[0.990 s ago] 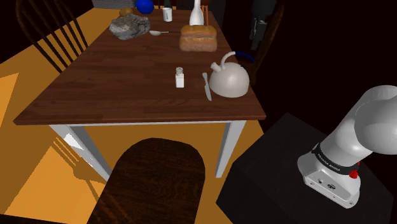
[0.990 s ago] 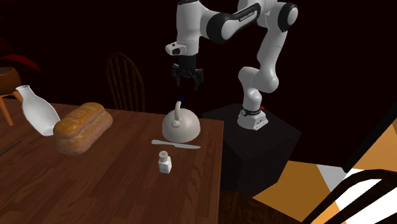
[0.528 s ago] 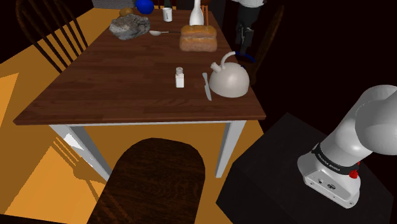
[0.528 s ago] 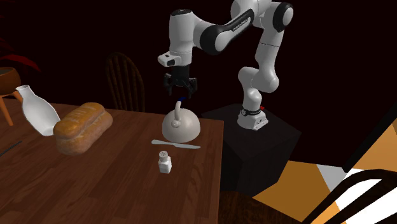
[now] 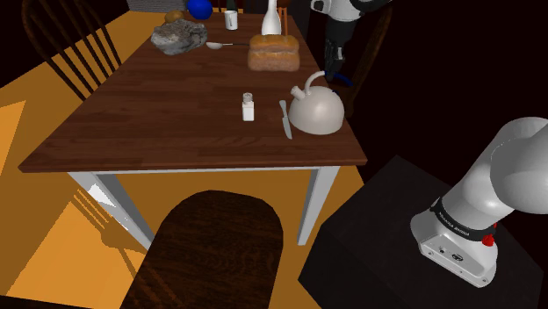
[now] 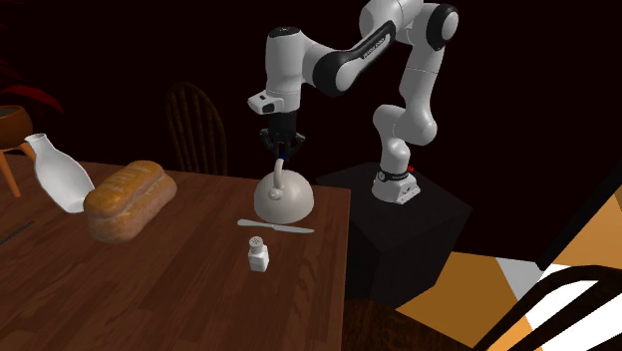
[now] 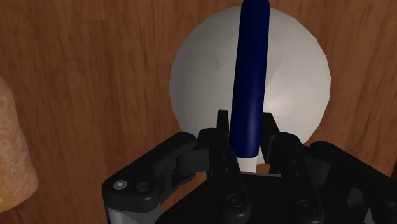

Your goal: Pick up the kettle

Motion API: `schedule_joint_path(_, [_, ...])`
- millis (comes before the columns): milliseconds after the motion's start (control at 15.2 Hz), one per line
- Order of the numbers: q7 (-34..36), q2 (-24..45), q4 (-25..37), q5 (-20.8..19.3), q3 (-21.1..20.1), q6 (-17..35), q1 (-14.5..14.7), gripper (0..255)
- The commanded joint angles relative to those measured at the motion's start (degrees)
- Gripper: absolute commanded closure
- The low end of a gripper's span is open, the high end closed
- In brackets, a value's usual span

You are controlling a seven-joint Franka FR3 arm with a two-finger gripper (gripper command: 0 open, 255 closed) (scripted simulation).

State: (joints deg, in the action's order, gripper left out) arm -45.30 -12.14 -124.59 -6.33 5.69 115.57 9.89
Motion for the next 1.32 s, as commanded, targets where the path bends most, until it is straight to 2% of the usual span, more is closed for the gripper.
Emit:
schedule_joint_path(0, [0.00, 0.02, -0.03, 0.00, 0.01, 0.05, 0.00, 255])
schedule_joint_path(396, [-0.01, -0.07, -0.15, -0.01, 0.01, 0.08, -0.01, 255])
schedule_joint_path(1254, [-0.73, -1.23, 8.72, 0.31, -0.24, -9.93, 0.12, 255])
